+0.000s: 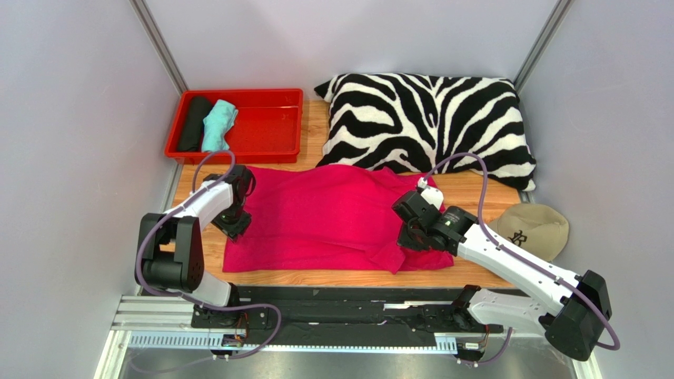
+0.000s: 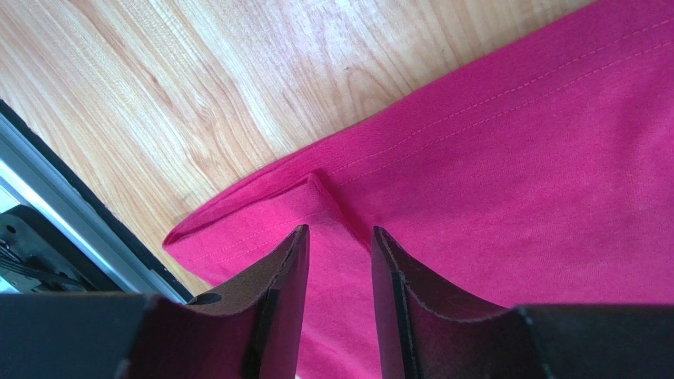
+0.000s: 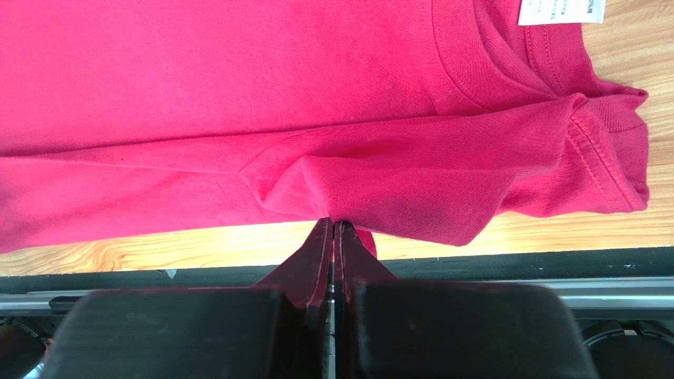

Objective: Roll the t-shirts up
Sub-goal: Pick up the T-shirt from the center of the board.

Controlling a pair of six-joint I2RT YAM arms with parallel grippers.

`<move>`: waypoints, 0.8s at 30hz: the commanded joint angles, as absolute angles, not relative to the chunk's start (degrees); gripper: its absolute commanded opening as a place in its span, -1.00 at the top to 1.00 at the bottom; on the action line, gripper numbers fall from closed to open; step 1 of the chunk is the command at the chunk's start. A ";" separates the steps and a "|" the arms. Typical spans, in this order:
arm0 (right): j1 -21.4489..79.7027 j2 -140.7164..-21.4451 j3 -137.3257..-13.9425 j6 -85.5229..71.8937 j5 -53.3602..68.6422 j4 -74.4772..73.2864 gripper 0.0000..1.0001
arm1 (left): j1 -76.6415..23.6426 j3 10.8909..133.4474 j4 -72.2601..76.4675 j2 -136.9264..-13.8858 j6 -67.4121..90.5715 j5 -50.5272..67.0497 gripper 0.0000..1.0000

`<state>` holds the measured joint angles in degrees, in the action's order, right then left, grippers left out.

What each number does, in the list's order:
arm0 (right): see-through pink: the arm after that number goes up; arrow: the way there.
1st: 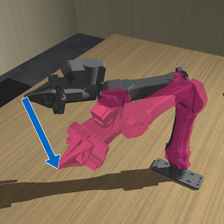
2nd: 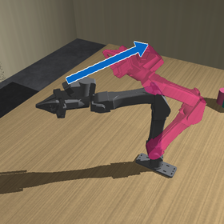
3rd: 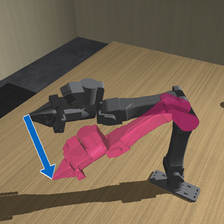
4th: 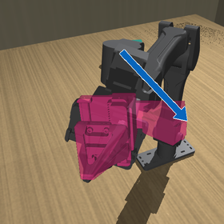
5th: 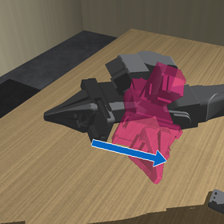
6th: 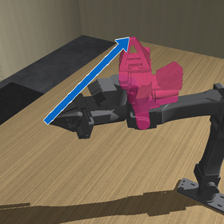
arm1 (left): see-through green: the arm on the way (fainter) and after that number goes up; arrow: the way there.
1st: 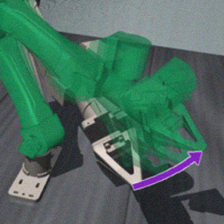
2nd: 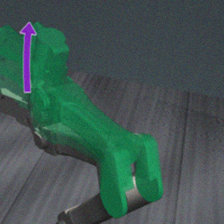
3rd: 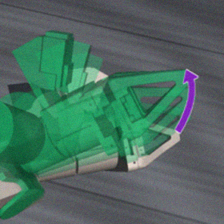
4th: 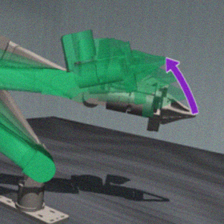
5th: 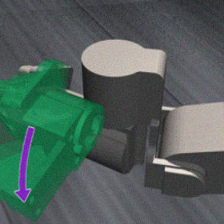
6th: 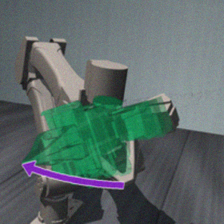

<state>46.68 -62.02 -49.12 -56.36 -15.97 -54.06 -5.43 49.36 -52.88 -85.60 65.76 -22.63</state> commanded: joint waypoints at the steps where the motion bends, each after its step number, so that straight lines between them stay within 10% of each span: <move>1: 46.32 -60.65 -49.75 -55.90 -16.96 -52.65 1.00 | -4.92 50.89 -53.00 -86.83 67.67 -23.82 0.14; 11: 46.32 -60.47 -50.01 -56.07 -17.31 -53.00 1.00 | -4.92 49.75 -52.38 -87.80 68.20 -23.38 0.32; 18: 46.32 -60.47 -51.33 -55.55 -18.63 -53.70 1.00 | -4.92 49.75 -53.43 -85.26 66.98 -23.29 1.00; 24: 46.06 -61.08 -52.91 -54.23 -21.71 -54.14 1.00 | -4.92 49.40 -54.58 -81.74 65.39 -24.08 1.00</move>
